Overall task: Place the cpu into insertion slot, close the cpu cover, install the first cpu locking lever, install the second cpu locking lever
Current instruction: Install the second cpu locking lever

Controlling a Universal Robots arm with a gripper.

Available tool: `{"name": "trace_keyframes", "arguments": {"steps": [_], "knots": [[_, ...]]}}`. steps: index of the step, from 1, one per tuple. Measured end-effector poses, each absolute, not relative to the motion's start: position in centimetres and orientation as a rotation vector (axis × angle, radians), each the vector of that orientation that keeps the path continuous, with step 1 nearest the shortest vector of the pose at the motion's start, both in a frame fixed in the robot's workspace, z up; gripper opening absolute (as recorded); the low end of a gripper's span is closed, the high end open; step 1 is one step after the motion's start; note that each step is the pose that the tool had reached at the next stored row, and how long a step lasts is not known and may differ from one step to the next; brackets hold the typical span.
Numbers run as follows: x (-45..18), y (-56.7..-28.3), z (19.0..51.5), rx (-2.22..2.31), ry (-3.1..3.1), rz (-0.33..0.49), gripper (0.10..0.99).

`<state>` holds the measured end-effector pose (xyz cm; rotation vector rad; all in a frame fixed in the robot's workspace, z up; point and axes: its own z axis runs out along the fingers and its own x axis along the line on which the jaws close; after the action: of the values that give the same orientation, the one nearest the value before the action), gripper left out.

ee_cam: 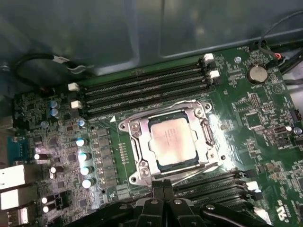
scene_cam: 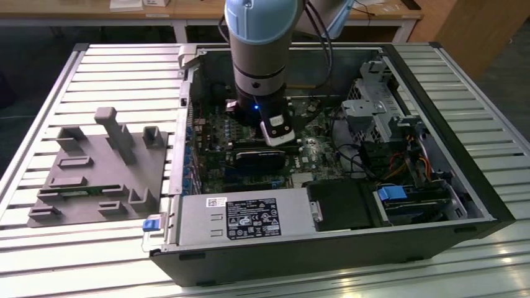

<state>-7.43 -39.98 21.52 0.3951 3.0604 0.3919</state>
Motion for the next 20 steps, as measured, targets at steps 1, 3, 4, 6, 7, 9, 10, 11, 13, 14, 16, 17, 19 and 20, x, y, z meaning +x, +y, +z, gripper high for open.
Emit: {"name": "trace_keyframes", "arguments": {"steps": [1,3,4,6,7,9,10,11,13,14,16,17,19,20], "knots": [[-7.5,-40.1,21.4,0.394,3.060,0.401,0.106],[-7.7,-40.3,21.3,0.393,3.058,0.415,0.106],[-7.7,-40.4,21.2,0.393,3.057,0.421,0.106],[-7.8,-40.6,21.0,0.391,3.057,0.433,0.106],[-7.9,-40.8,20.9,0.390,3.056,0.440,0.106],[-8.1,-40.9,20.8,0.387,3.055,0.457,0.106],[-8.2,-40.9,20.7,0.386,3.055,0.466,0.106],[-8.3,-41.0,20.6,0.384,3.054,0.473,0.106],[-8.5,-41.0,20.4,0.381,3.054,0.483,0.106],[-8.6,-41.0,20.2,0.380,3.053,0.486,0.106],[-8.6,-41.0,20.0,0.377,3.053,0.493,0.106],[-8.7,-41.0,19.8,0.377,3.052,0.496,0.106],[-8.8,-41.0,19.6,0.376,3.051,0.501,0.106],[-8.9,-41.0,19.5,0.375,3.051,0.503,0.106]]}}
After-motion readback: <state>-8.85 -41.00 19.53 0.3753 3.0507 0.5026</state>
